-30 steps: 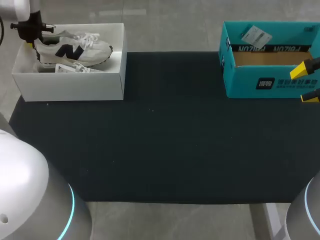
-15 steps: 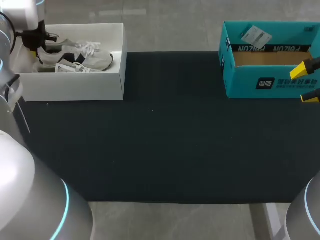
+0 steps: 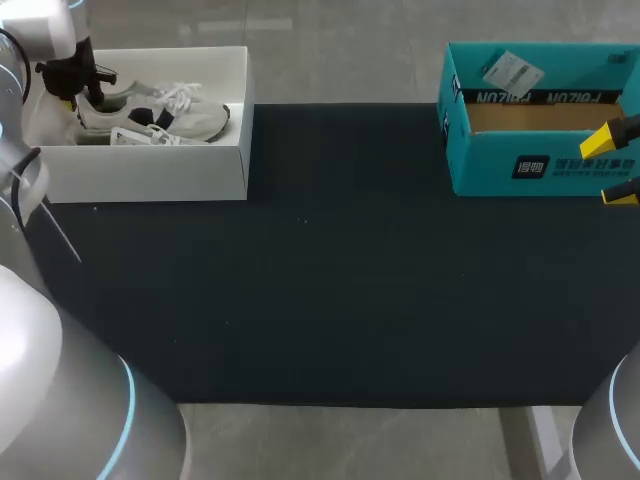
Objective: Take the shoe out of the shoebox, open the shoe tongue, remove and reinsert the insole, then place the shoe into the shoebox
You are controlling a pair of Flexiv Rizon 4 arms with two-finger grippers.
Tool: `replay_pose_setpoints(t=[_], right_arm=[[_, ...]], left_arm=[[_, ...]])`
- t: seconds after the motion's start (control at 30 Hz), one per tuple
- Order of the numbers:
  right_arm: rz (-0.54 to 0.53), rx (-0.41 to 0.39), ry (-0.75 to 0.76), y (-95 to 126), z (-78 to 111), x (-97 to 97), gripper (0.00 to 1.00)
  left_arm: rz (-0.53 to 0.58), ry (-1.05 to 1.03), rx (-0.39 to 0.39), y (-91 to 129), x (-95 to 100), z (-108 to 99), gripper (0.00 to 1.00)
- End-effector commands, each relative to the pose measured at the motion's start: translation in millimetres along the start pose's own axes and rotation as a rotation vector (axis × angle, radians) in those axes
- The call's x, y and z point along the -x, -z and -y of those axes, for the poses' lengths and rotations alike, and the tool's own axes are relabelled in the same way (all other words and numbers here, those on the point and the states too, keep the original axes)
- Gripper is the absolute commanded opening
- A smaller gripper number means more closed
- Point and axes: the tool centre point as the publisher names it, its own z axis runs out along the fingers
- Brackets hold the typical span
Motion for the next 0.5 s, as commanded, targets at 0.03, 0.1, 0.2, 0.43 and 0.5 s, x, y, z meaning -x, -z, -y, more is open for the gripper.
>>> replay_pose_setpoints(t=[0.03,0.1,0.2,0.43,0.5], right_arm=[[0.002,0.001,-0.001,-1,0.4,0.2,1.0],[0.002,0.001,-0.001,-1,0.4,0.2,1.0],[0.002,0.001,-0.001,-1,0.4,0.2,1.0],[0.002,0.001,-0.001,-1,0.4,0.2,1.0],[0.002,0.001,-0.001,-1,0.4,0.2,1.0]], left_arm=[[0.021,-0.016,-0.12,5,-5.8,-15,1.0],[0.041,-0.026,-0.123,14,-5.5,-14,1.0],[0.06,-0.061,-0.124,33,-3.0,-11,1.0],[0.081,-0.051,-0.123,72,-0.7,0,1.0],[0.066,-0.026,-0.124,77,-2.5,7,1.0]])
